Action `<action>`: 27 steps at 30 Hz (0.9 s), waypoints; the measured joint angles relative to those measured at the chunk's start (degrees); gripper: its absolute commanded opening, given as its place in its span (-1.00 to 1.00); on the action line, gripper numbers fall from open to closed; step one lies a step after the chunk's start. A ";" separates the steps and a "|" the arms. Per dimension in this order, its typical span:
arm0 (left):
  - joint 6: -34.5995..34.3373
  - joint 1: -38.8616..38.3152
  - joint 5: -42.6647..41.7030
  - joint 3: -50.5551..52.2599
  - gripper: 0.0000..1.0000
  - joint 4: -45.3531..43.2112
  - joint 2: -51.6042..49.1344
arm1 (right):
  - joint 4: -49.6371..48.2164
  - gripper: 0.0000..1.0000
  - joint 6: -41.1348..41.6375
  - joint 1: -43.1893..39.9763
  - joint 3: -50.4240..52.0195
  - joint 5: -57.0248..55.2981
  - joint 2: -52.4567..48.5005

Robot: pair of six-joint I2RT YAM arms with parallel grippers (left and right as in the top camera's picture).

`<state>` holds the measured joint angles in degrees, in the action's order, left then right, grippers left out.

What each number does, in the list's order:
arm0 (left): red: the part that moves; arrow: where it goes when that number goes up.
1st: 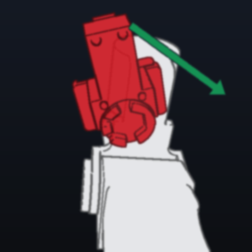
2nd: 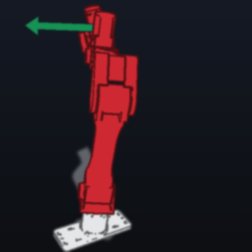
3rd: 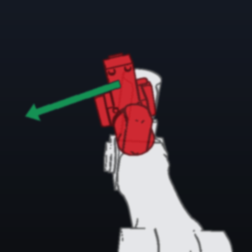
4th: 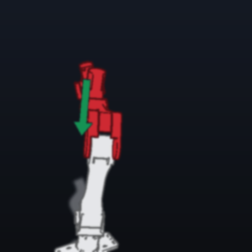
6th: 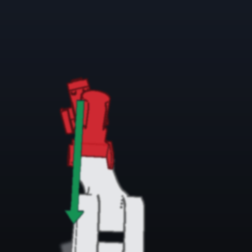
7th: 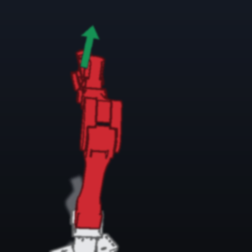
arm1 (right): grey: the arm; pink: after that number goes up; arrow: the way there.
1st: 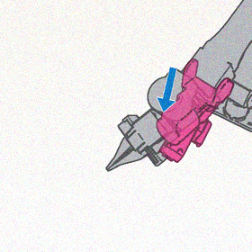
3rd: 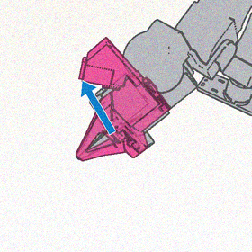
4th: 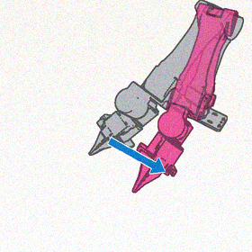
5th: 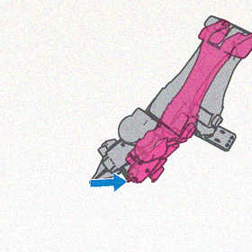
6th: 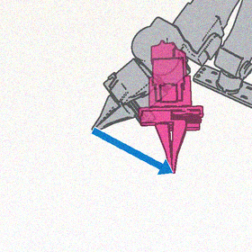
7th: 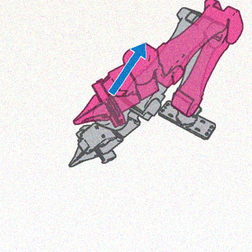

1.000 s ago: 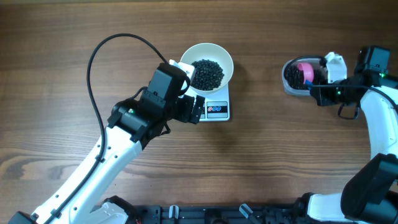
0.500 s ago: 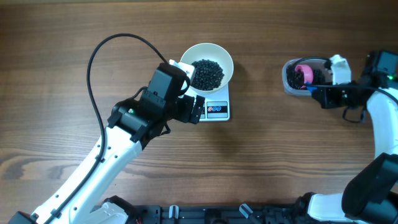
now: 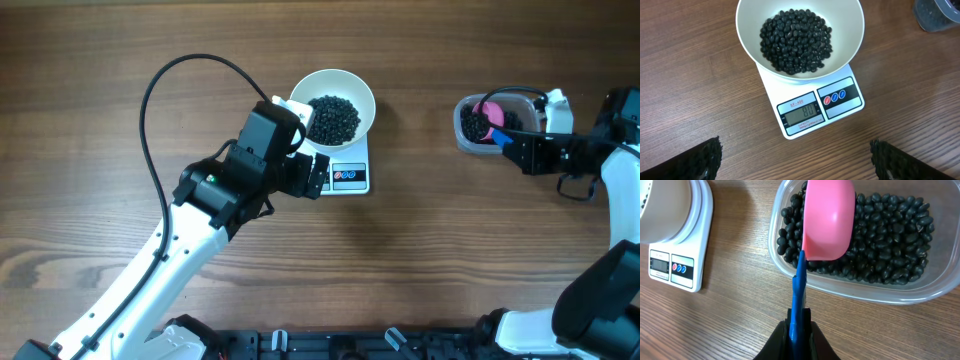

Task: Scoop item into bowl and weigh 150g on scale
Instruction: 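Lower the scoop into the beans and drag to fill it, then lift the filled scoop and carry it left toward the bowl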

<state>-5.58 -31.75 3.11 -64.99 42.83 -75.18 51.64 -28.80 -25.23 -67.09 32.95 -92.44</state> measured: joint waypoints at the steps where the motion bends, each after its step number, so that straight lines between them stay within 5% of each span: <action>1: 0.00 0.00 0.00 0.00 1.00 0.00 0.00 | 0.00 -0.91 0.00 0.00 0.00 0.09 -0.15; 27: 0.00 0.00 0.00 0.00 1.00 0.00 0.00 | -1.49 -0.91 0.26 0.00 0.00 3.13 -0.26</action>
<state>-5.58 -31.75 3.11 -64.99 42.83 -75.18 50.15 -28.53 -25.23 -67.09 36.07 -92.71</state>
